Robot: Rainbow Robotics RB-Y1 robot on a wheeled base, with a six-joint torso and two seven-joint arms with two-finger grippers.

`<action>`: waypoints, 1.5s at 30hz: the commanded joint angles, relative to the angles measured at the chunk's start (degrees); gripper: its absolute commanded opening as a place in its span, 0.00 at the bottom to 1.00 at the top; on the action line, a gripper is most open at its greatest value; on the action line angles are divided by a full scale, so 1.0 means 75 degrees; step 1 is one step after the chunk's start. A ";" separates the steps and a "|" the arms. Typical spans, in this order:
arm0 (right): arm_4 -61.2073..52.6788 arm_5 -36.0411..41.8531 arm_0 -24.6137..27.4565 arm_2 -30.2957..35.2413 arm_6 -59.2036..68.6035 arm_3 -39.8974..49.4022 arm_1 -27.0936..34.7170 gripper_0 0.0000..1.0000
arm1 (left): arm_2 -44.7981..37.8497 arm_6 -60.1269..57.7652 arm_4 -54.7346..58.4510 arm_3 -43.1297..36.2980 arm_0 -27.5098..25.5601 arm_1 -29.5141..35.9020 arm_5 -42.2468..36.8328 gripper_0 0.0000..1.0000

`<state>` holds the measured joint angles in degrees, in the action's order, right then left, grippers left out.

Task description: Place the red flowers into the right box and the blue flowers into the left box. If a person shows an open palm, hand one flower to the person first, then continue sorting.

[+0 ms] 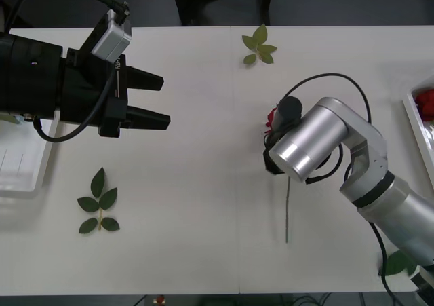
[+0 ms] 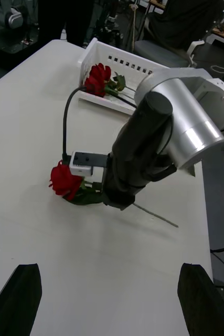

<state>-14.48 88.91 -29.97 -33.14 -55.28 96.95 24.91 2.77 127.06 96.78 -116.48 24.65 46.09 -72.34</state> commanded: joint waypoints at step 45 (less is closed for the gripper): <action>0.0806 -0.2550 -0.0094 0.7278 -0.7219 -0.4301 0.2948 0.00 | -0.0136 0.0778 -0.0448 -0.0149 -0.0181 0.0160 0.0048 0.75</action>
<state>-8.86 72.75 -29.93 21.82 -108.09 67.21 45.68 2.74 132.13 93.88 -116.47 24.30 46.08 -72.34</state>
